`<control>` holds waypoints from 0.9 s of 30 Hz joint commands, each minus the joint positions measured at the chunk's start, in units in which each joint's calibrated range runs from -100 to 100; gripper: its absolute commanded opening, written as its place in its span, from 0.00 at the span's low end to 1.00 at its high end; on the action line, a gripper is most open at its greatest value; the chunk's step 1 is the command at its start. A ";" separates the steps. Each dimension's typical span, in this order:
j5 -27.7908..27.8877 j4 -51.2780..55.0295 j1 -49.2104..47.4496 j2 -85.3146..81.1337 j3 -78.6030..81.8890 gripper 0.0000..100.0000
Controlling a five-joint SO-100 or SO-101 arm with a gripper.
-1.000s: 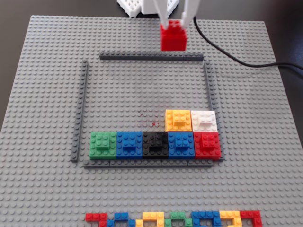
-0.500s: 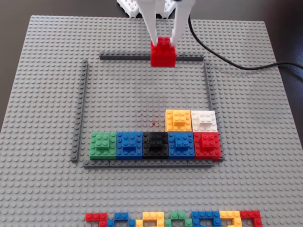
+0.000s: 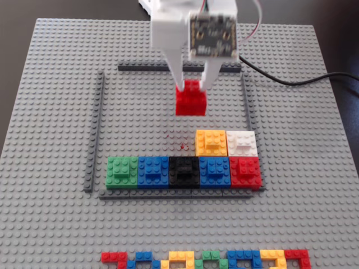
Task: Grab the cube and place it into the grid
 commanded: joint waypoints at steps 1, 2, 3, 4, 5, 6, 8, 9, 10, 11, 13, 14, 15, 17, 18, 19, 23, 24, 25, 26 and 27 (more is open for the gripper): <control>0.93 -0.37 1.62 2.88 -9.36 0.00; 1.07 -0.52 1.76 3.82 -9.90 0.00; 1.22 -0.86 1.91 4.77 -10.35 0.00; 1.32 -1.10 1.98 5.71 -10.81 0.00; 1.37 -1.30 1.98 6.74 -11.53 0.00; 1.32 -1.39 1.98 8.03 -12.35 0.00; 1.27 -1.49 1.91 10.27 -13.71 0.00; 1.17 -1.49 1.76 11.22 -14.34 0.00; 1.07 -1.54 1.62 12.08 -14.97 0.00; 1.07 -1.74 1.54 12.76 -15.34 0.00; 1.03 -1.98 1.39 14.05 -16.15 0.00; 1.03 -2.08 1.32 14.57 -16.42 0.00; 1.03 -2.22 1.32 15.00 -16.61 0.00; 1.03 -2.52 1.32 15.69 -16.79 0.00; 1.07 -2.66 1.32 16.03 -16.88 0.00; 1.07 -2.86 1.32 16.29 -16.88 0.00; 1.03 -3.15 1.32 17.32 -17.06 0.00; 0.98 -3.25 1.32 17.49 -17.15 0.00; 0.88 -3.30 1.39 17.66 -17.24 0.00; 0.88 -3.35 1.39 17.75 -17.24 0.00; 0.78 -3.45 1.32 17.84 -17.33 0.00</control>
